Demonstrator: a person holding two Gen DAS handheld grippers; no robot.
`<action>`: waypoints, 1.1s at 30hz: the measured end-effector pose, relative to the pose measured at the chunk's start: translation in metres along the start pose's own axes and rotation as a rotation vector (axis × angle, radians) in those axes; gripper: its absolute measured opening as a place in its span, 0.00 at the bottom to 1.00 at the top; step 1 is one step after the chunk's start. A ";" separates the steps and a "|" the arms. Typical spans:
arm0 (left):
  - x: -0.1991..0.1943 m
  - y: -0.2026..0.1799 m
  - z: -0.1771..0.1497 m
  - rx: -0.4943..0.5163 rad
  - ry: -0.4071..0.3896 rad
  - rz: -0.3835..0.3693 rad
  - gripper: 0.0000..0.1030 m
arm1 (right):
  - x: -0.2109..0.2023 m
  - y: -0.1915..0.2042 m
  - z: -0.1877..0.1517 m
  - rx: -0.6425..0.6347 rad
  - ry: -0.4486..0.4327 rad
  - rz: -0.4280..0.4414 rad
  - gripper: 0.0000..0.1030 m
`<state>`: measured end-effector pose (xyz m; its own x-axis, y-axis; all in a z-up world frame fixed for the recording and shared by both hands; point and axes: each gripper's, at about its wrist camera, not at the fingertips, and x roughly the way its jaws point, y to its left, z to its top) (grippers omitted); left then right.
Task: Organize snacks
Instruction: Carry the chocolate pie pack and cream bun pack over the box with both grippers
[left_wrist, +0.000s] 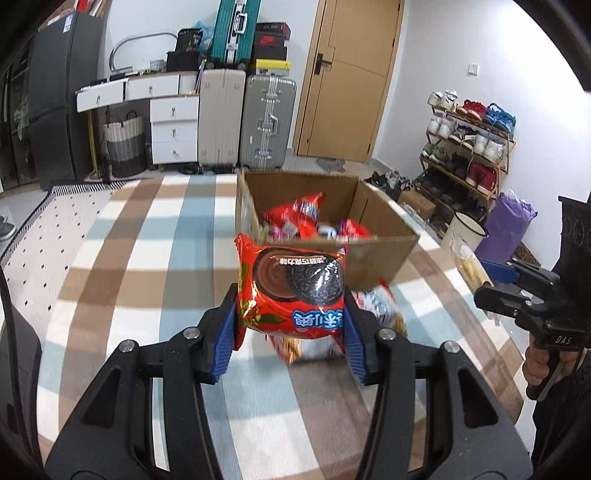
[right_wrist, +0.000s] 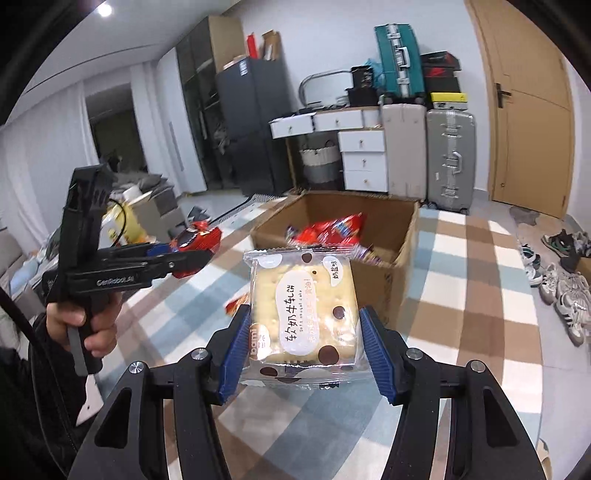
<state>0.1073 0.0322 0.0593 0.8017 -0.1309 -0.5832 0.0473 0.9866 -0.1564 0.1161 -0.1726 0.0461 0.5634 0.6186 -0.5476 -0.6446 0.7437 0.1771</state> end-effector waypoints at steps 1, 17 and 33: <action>0.000 -0.001 0.005 0.004 -0.007 0.003 0.46 | 0.000 -0.003 0.006 0.008 -0.007 -0.003 0.57; 0.019 -0.016 0.076 0.024 -0.074 -0.010 0.46 | 0.009 -0.022 0.064 0.108 -0.087 -0.052 0.57; 0.081 -0.013 0.103 0.005 -0.011 0.001 0.46 | 0.059 -0.054 0.085 0.190 -0.035 -0.075 0.57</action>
<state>0.2330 0.0186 0.0962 0.8083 -0.1288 -0.5745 0.0492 0.9872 -0.1520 0.2278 -0.1546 0.0744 0.6258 0.5658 -0.5368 -0.4928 0.8203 0.2902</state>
